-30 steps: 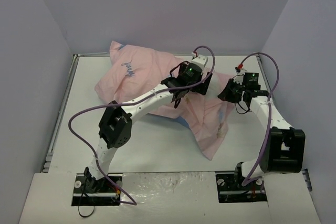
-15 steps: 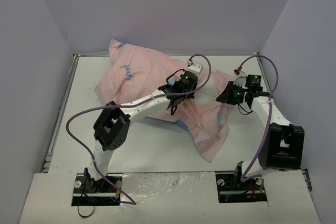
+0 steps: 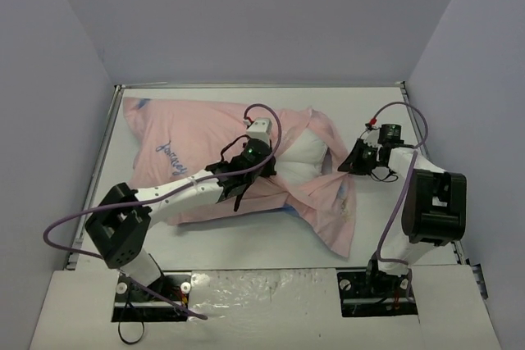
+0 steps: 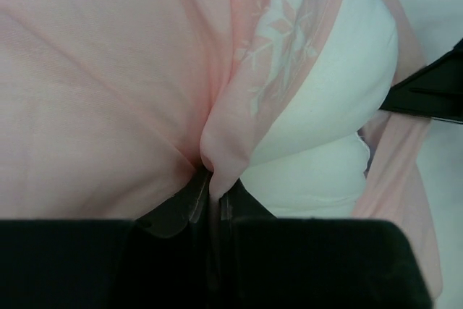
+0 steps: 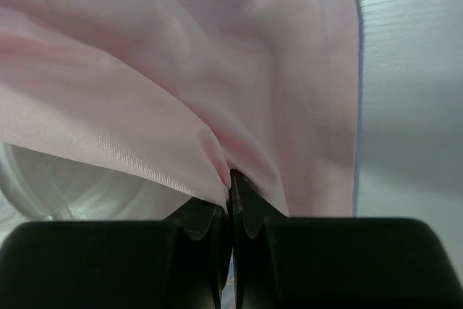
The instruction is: Remove the pillowcase from the pillow
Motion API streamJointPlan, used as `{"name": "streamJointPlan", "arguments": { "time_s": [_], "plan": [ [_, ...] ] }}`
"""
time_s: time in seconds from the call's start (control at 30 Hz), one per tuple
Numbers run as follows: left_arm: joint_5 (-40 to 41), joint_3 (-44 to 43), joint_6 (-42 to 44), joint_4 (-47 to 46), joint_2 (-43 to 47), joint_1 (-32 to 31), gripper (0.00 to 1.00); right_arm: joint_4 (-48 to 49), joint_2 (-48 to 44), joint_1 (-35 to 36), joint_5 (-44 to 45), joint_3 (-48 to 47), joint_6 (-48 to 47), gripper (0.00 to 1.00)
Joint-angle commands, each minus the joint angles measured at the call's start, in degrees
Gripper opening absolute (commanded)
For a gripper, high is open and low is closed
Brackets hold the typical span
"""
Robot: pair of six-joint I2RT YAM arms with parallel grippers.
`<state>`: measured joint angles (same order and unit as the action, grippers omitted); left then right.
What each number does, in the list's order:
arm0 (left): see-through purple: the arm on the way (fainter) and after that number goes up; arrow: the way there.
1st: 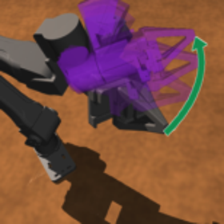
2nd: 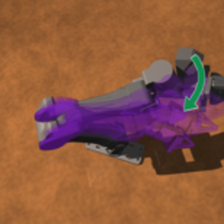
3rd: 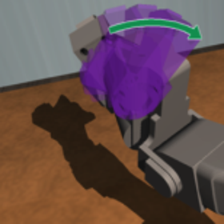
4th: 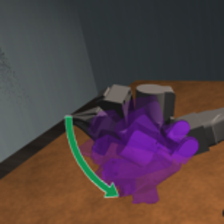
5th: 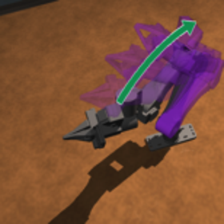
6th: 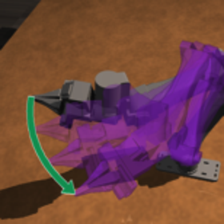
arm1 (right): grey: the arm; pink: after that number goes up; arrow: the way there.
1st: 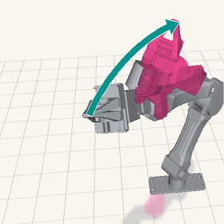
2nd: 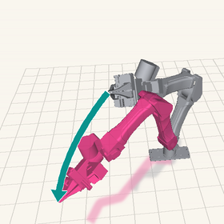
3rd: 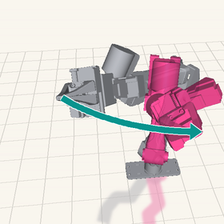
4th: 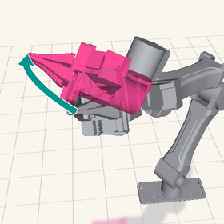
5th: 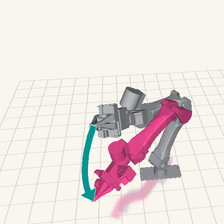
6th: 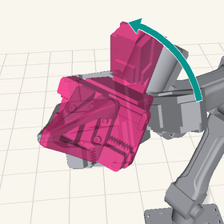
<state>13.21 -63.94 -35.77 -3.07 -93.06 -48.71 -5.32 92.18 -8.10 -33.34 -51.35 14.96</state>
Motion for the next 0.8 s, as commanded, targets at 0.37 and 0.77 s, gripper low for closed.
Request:
{"name": "streamJointPlan", "arguments": {
  "time_s": [0.37,0.77],
  "plan": [
    [3.93,4.45,2.9,17.57,1.48,-3.23,0.02,1.1,-3.66,0.36,-25.64,-11.74,-23.39,0.63],
    [3.22,1.28,4.57,19.07,3.75,-3.67,0.02,-2.32,-2.35,11.09,-7.52,-16.77,-33.83,0.77]
  ]
}}
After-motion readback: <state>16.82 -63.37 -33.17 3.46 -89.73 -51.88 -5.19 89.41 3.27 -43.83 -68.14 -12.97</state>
